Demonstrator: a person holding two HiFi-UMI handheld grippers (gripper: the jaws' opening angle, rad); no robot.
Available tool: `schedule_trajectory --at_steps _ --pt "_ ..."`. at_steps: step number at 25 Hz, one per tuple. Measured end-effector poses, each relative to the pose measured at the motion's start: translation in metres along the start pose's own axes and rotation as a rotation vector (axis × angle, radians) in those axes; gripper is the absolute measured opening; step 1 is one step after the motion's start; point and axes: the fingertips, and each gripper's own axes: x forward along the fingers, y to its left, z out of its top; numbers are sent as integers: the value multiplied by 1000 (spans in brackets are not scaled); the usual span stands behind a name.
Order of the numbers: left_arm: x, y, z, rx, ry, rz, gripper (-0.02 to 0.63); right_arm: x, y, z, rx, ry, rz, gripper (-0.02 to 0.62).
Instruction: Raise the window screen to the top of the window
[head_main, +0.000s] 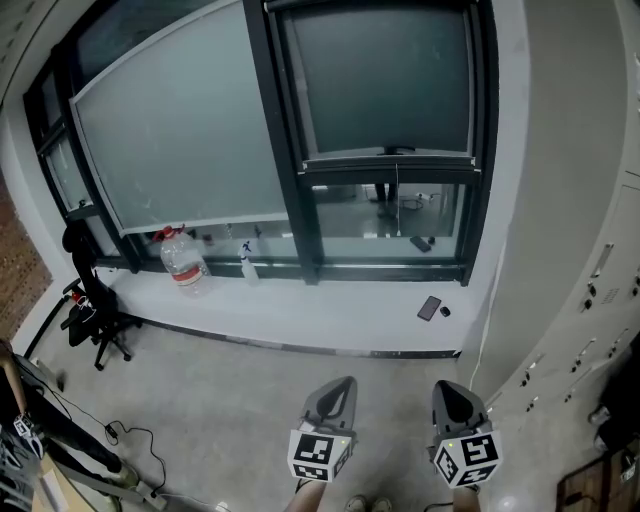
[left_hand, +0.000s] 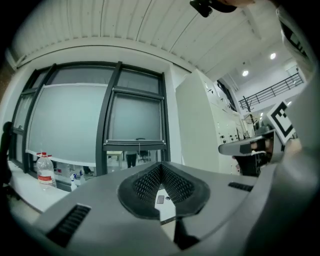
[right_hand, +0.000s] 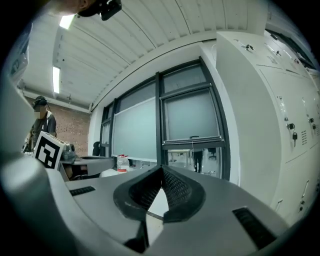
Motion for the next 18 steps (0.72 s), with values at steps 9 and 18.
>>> schedule_trajectory --at_steps 9,18 --pt "12 -3 -23 -27 28 35 3 1 -25 -41 121 54 71 8" --pt "78 40 -46 -64 36 52 3 73 -54 -55 126 88 84 8"
